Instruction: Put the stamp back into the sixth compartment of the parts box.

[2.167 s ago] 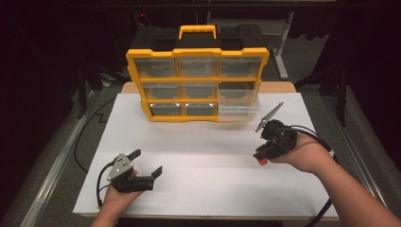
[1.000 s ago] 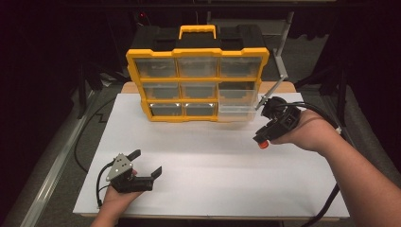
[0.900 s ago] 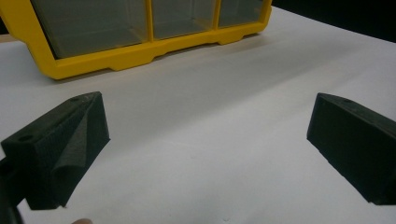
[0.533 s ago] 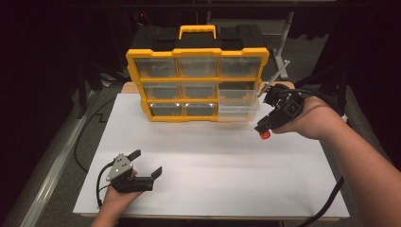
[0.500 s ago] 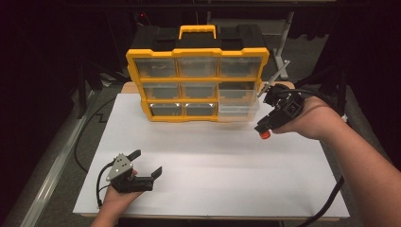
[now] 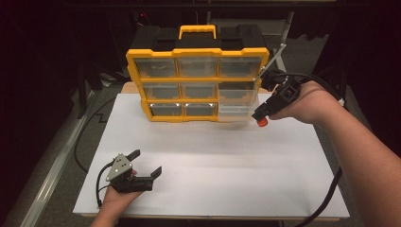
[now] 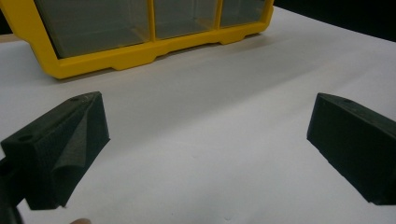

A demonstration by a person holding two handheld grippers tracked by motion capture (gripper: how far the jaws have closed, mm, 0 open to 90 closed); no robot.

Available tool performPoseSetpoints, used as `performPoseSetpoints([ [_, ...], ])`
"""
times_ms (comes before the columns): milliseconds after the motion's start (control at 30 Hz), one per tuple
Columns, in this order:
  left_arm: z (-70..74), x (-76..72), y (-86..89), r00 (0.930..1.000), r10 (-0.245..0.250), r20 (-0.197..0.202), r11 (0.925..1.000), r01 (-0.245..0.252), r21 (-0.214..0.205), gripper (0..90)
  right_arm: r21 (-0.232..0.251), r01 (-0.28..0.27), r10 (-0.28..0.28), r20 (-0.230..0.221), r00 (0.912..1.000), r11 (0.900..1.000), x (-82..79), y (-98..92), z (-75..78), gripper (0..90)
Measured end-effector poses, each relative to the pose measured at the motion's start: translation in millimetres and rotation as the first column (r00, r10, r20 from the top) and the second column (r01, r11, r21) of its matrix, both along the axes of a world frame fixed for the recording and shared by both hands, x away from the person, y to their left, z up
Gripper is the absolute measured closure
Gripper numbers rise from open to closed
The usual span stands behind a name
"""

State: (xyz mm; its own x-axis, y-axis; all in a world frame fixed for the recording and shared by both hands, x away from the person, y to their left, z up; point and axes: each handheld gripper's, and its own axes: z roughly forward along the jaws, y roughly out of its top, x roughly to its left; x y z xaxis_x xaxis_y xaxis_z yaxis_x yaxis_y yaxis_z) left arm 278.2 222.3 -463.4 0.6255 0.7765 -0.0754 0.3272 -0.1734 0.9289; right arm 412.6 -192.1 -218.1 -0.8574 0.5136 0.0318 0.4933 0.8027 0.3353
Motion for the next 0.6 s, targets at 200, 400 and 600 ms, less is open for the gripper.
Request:
performPoseSetpoints([
  [200, 0.3, -0.1, 0.8, 1.0, 0.0, 0.001, 1.0, 0.0, -0.002, 0.2, -0.013, -0.002, 0.002, -0.004, 1.0, 0.9999, 8.6, 9.2, 1.7, 73.4],
  [400, 0.2, -0.5, 0.4, 1.0, 0.001, 0.002, 0.9999, -0.001, -0.011, 0.2, -0.019, -0.015, 0.015, 0.002, 0.9999, 0.9997, 17.0, 20.9, 4.7, 73.5],
  [600, 0.5, -0.7, 1.0, 1.0, 0.0, 0.002, 0.9999, 0.0, -0.015, 0.2, -0.02, -0.017, 0.017, 0.007, 0.9998, 0.9997, 24.7, 29.9, 7.4, 73.4],
])
